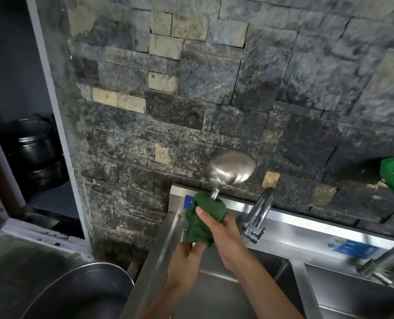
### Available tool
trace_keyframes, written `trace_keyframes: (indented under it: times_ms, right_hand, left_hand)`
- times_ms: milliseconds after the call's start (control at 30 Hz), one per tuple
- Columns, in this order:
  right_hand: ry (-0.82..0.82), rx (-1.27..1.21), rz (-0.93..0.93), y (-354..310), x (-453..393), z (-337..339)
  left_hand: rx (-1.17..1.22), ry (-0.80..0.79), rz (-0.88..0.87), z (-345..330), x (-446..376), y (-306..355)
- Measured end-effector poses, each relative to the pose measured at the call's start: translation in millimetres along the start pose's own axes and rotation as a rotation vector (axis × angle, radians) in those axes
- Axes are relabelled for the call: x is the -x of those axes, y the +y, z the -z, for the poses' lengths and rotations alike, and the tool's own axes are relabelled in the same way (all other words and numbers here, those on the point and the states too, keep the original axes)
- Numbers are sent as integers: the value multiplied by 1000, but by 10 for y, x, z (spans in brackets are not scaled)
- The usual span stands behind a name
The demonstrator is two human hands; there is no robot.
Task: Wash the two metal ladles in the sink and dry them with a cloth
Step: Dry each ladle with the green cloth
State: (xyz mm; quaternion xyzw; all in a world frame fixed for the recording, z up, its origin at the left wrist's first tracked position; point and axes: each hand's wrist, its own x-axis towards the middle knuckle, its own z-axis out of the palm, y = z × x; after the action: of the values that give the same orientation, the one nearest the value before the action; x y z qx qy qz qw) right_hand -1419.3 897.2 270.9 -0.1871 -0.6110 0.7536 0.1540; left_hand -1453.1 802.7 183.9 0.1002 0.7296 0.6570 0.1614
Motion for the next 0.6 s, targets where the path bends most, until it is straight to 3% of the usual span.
trace_keyframes:
  times_ms: [167, 367, 467, 600]
  right_hand:
    - [74, -186, -69, 48, 132, 247]
    - [159, -178, -30, 6, 199, 648]
    - [218, -32, 41, -3, 208, 745]
    - [241, 425, 272, -105, 203, 812]
  left_hand:
    - [-4, 27, 2, -1, -71, 115]
    - [182, -13, 219, -47, -105, -58]
    - [149, -28, 247, -11, -60, -121]
    - [24, 18, 162, 14, -68, -280]
